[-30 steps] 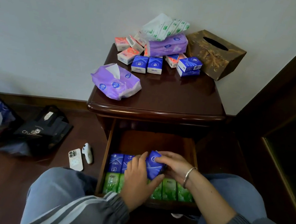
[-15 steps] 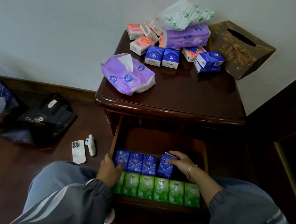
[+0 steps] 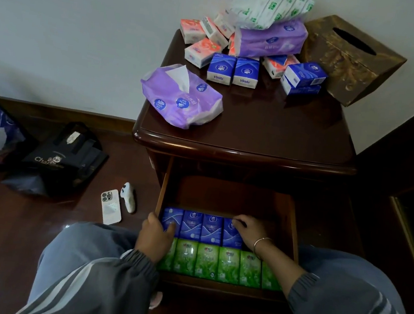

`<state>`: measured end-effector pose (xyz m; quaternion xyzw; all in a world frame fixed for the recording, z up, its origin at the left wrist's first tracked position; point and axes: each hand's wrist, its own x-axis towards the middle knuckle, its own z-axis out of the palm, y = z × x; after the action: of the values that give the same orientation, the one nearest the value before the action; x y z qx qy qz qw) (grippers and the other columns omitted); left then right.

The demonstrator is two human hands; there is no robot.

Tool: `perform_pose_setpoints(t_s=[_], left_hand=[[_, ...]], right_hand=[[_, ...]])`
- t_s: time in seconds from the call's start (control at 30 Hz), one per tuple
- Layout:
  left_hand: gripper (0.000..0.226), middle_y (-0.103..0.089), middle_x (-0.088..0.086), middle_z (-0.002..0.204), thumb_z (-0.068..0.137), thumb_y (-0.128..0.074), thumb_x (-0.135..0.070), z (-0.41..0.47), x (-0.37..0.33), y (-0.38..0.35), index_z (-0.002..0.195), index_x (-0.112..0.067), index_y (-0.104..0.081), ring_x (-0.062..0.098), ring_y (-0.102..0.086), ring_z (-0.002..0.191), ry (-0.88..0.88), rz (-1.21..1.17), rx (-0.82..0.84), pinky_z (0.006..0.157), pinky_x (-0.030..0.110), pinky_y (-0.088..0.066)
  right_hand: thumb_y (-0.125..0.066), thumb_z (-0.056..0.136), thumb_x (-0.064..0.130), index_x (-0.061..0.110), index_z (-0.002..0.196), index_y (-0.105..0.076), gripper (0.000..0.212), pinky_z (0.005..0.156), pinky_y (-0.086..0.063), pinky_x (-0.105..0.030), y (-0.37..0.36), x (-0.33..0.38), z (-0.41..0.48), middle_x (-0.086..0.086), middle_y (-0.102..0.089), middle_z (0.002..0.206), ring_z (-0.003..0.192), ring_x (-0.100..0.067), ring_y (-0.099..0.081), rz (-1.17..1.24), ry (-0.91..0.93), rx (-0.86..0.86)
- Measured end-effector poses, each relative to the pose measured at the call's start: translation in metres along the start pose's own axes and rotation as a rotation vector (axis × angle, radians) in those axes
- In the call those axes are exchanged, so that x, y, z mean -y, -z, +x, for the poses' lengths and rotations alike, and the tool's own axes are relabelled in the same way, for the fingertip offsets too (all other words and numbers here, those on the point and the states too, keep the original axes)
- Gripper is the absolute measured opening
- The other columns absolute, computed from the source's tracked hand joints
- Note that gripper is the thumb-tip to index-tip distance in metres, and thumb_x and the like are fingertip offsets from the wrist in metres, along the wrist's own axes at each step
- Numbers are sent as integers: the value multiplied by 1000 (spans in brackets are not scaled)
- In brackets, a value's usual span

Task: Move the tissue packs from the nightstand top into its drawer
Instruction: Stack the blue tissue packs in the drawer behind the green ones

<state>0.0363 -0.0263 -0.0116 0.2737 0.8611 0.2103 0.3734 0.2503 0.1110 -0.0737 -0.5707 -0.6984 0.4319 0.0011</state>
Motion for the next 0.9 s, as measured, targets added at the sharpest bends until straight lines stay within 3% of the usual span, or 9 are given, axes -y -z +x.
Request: perform_pose_setpoints(t_s=[0.13, 0.23, 0.37, 0.5, 0.6, 0.67, 0.73, 0.83, 0.9], left_hand=[[43, -51, 24, 123, 91, -59, -27, 0, 0, 0, 116, 3, -43, 38, -54, 110, -16, 1, -4, 92, 42, -46], [43, -52, 23, 121, 90, -60, -29, -1, 2, 0, 115, 3, -44, 38, -54, 109, -19, 11, -4, 91, 43, -46], [42, -54, 22, 121, 90, -60, -31, -2, 2, 5, 114, 0, -45, 37, -57, 107, -7, 15, 30, 90, 41, -47], [34, -59, 22, 117, 91, -58, -34, -4, -9, 27, 103, -3, -49, 35, -58, 106, -21, 98, 11, 86, 35, -44], [42, -62, 18, 120, 90, -59, -31, -11, -28, 63, 122, -4, -52, 32, -58, 111, -135, 95, -110, 88, 34, -43], [37, -65, 13, 116, 90, -60, -28, -21, -46, 93, 120, -7, -58, 29, -60, 108, -251, 91, -195, 80, 28, -41], [21, -69, 9, 103, 88, -63, -22, -31, -69, 124, 106, -10, -65, 25, -62, 99, -383, 81, -290, 77, 26, -37], [8, -68, 2, 88, 87, -63, -16, -45, -112, 160, 92, -13, -67, 19, -60, 86, -556, -4, -438, 76, 27, -37], [10, -67, 2, 89, 88, -59, -17, -51, -142, 170, 95, -13, -66, 17, -59, 82, -620, -78, -532, 76, 28, -39]], right_hand=[[-48, 96, 29, 13, 116, -62, 29, 85, -44, -26, -1, -2, -1, -9, -64, 118, 106, -22, -59, -66, 7, 10], [-40, 98, 36, 16, 134, -49, 41, 100, -40, -31, 1, 2, -7, -10, -52, 138, 124, -26, -49, -91, -47, 90], [-36, 97, 45, 20, 148, -26, 57, 116, -20, -36, 18, 21, -23, -3, -22, 156, 143, -24, -21, -178, -54, 103], [-43, 98, 35, 15, 140, -42, 47, 110, -22, -23, 62, 58, -54, -6, -32, 151, 140, -18, -29, -153, 86, 133], [-52, 94, 26, 23, 124, -58, 31, 96, -33, -11, 116, 82, -94, 2, -54, 132, 121, -5, -50, -61, 281, 121], [-56, 92, 20, 29, 111, -64, 22, 83, -39, -3, 154, 94, -116, 8, -65, 113, 98, 11, -57, 28, 400, 1], [-58, 90, 14, 26, 103, -67, 20, 79, -40, -3, 188, 102, -123, 10, -66, 103, 90, 11, -58, 48, 509, -246], [-56, 91, 15, 17, 109, -66, 21, 87, -40, -17, 225, 108, -104, 1, -64, 111, 104, -9, -58, -43, 530, -616], [-54, 92, 22, 13, 121, -59, 30, 99, -37, -28, 240, 111, -80, -7, -57, 129, 123, -22, -50, -174, 457, -697]])
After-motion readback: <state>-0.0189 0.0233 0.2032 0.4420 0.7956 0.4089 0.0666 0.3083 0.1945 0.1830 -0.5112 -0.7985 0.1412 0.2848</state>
